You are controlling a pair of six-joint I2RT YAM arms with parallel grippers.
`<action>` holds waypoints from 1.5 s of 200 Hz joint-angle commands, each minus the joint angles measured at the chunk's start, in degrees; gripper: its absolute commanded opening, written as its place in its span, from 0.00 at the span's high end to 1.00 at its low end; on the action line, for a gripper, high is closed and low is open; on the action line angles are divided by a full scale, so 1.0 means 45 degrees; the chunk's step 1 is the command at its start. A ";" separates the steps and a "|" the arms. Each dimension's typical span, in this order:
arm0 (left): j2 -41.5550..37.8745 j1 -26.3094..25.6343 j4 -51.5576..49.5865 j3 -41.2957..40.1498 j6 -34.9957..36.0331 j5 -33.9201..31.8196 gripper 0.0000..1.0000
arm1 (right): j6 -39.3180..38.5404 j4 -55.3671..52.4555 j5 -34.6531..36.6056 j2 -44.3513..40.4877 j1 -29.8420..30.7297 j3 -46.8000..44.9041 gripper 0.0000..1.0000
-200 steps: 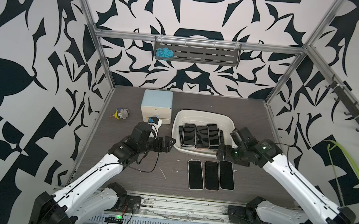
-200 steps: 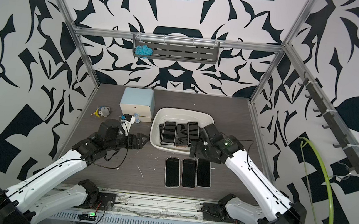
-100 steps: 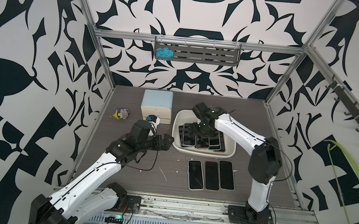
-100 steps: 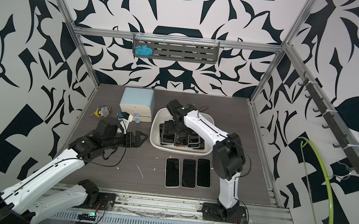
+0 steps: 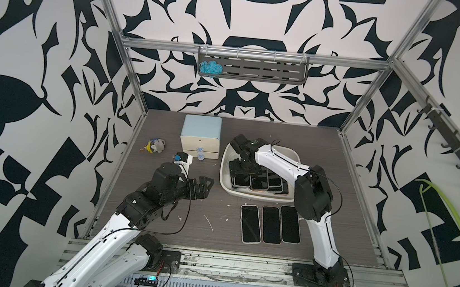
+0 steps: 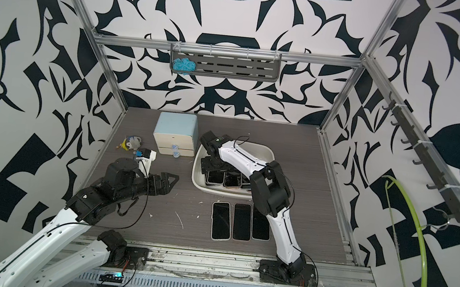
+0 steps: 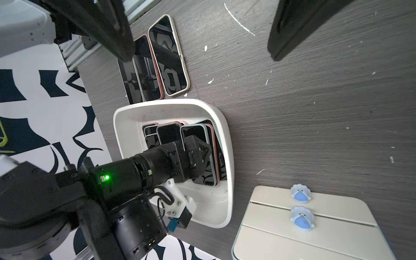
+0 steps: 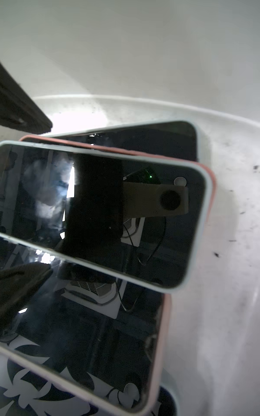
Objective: Take the phone out of the storage box
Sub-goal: Pick up the phone from the storage box.
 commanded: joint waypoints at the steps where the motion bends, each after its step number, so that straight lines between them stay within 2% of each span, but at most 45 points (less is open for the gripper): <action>1: -0.0083 0.0055 -0.0467 -0.0161 -0.0056 -0.0273 0.00 | 0.0081 -0.0203 0.0315 0.0106 -0.0036 0.0499 0.06; 34: 0.0031 0.0057 -0.0613 -0.0037 0.0117 -0.0278 0.00 | 0.0295 -0.0252 0.0398 0.0569 -0.0032 0.0646 0.07; 58: 0.0080 0.0063 -0.0620 -0.0021 0.0139 -0.0284 0.00 | 0.0393 -0.0260 0.0513 0.0786 -0.0032 0.0666 0.12; 109: -0.0032 0.0049 -0.0639 -0.0116 0.0178 -0.0382 0.00 | 0.0323 -0.0182 0.1031 -0.0078 -0.0043 0.0614 0.33; 152: -0.0088 0.0058 -0.0110 -0.0328 0.0042 -0.0314 0.00 | 0.0153 0.0067 0.1068 -0.1481 -0.0315 0.0761 0.37; 210: -0.0190 0.0058 0.0722 -0.0739 -0.0367 -0.0149 0.00 | 0.0668 0.0018 0.0161 -0.2949 -0.0523 0.0363 0.39; 249: -0.0306 0.0050 0.1020 -0.0928 -0.0609 -0.0229 0.00 | 0.1246 0.0531 -0.0612 -0.4774 0.0534 -0.1595 0.40; 300: -0.0639 0.0062 0.0915 -0.1105 -0.1027 -0.0465 0.00 | 0.2889 0.1749 -0.0711 -0.6621 0.3038 -0.4838 0.40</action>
